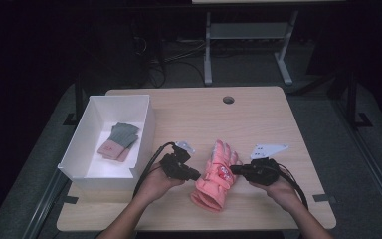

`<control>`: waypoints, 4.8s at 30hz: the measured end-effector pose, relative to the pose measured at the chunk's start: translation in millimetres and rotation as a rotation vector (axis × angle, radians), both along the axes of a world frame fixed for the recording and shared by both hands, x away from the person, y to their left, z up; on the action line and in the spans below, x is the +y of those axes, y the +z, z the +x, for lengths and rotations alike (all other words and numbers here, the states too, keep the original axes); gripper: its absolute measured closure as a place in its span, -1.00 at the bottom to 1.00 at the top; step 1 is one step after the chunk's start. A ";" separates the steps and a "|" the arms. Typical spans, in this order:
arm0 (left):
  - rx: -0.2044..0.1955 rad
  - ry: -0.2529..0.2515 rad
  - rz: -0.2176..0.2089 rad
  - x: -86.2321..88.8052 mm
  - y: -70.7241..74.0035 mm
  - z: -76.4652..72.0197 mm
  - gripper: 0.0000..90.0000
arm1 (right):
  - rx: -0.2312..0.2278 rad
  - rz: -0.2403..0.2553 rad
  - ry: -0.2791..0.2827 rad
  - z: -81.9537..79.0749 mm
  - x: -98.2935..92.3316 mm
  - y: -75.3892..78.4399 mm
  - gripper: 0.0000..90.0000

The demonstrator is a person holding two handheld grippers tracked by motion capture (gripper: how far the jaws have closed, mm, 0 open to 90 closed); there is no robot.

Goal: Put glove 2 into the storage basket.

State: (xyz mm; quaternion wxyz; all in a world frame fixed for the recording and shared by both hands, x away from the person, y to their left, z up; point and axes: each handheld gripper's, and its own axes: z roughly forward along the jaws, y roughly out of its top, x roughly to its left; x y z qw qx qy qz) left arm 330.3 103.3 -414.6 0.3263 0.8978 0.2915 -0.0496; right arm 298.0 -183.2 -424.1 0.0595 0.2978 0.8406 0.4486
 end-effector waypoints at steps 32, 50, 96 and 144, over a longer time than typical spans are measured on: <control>-0.111 0.085 -0.078 -39.6 13.1 15.7 -0.62 | 0.000 -0.131 0.020 5.1 30.1 -29.8 1.00; 0.002 0.125 -0.061 -28.6 -21.9 23.3 -0.72 | -0.016 -0.154 0.027 4.1 31.5 -31.1 1.00; 0.251 0.050 -0.251 -20.4 -26.8 34.3 0.37 | 0.008 -0.038 0.015 3.0 3.8 -17.1 0.42; 0.073 0.140 -0.210 58.5 130.7 60.4 0.36 | 0.022 -0.060 -0.141 4.7 -25.8 -16.4 -0.78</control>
